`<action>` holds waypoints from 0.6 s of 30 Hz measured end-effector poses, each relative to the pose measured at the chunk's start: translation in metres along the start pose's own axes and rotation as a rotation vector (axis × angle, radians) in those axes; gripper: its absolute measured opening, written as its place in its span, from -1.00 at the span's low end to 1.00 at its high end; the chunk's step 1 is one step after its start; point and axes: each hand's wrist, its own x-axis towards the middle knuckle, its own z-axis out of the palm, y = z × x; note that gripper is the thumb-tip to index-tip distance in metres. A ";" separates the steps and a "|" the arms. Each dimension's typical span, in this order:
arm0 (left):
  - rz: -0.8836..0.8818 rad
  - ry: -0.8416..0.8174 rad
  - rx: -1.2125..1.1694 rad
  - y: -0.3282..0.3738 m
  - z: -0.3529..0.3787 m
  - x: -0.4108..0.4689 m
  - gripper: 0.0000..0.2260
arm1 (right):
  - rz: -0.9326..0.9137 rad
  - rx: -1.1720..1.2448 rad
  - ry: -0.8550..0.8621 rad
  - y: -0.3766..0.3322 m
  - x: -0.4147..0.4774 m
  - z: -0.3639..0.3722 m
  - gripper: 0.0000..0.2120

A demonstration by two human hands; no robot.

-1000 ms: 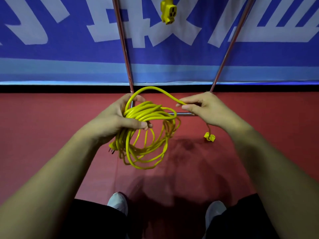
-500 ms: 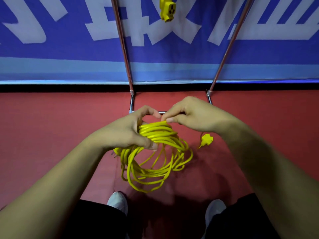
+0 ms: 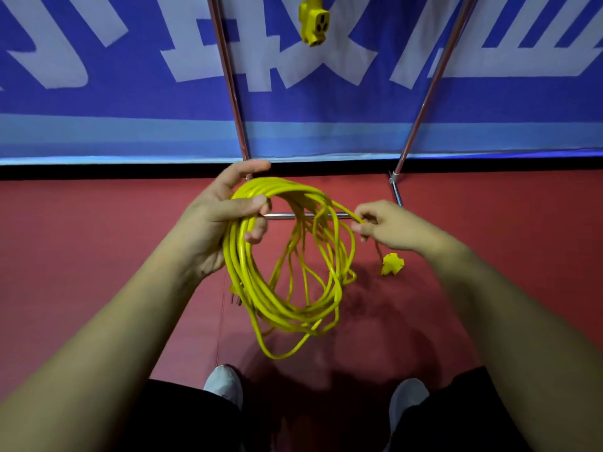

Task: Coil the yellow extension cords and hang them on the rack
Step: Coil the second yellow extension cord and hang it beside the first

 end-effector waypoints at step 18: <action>0.167 0.109 -0.391 0.010 -0.013 0.009 -0.70 | 0.215 0.258 0.089 0.035 0.010 0.078 -0.78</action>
